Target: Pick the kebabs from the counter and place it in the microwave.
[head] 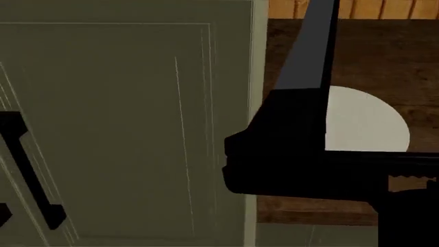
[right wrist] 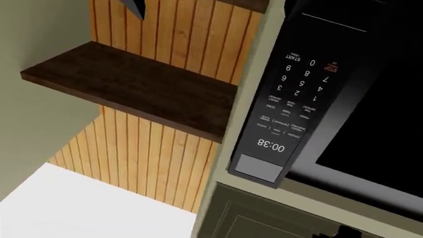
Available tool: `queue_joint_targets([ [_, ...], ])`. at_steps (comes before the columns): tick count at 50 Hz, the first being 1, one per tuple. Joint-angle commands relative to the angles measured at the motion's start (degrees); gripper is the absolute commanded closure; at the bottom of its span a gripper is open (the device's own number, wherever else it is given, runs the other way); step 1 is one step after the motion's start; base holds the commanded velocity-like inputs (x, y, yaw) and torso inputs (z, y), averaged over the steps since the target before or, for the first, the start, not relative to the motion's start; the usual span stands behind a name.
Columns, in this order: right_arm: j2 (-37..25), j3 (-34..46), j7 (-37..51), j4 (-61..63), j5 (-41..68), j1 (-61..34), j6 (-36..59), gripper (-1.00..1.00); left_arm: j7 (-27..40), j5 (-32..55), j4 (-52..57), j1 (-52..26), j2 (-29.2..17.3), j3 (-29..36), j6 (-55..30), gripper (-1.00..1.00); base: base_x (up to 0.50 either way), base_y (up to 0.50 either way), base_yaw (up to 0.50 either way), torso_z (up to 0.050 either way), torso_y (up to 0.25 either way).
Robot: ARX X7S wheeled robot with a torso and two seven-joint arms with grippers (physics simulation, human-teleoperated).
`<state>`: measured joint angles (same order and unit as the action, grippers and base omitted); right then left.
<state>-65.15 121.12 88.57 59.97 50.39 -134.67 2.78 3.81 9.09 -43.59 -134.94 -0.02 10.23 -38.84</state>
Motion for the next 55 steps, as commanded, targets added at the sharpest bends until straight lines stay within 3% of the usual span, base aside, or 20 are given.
queue_joint_targets([
  [1, 0.1, 0.2, 0.2, 0.0, -0.2, 0.1, -0.1, -1.00, 0.4, 0.3, -0.2, -0.1, 0.0, 0.0, 0.3, 1.00, 0.00, 0.50, 0.00, 0.000, 0.000],
  [36, -0.3, 0.4, -0.1, 0.0, -0.8, 0.3, -0.6, -1.00, 0.4, 0.2, -0.9, -0.1, 0.0, 0.3, 0.6, 1.00, 0.00, 0.50, 0.00, 0.000, 0.000],
  [55, -0.5, 0.2, -0.1, 0.0, -0.2, -0.1, -0.7, -1.00, 0.2, -0.2, -1.0, -0.1, 0.0, 0.0, 0.5, 1.00, 0.00, 0.00, 0.00, 0.000, 0.000],
])
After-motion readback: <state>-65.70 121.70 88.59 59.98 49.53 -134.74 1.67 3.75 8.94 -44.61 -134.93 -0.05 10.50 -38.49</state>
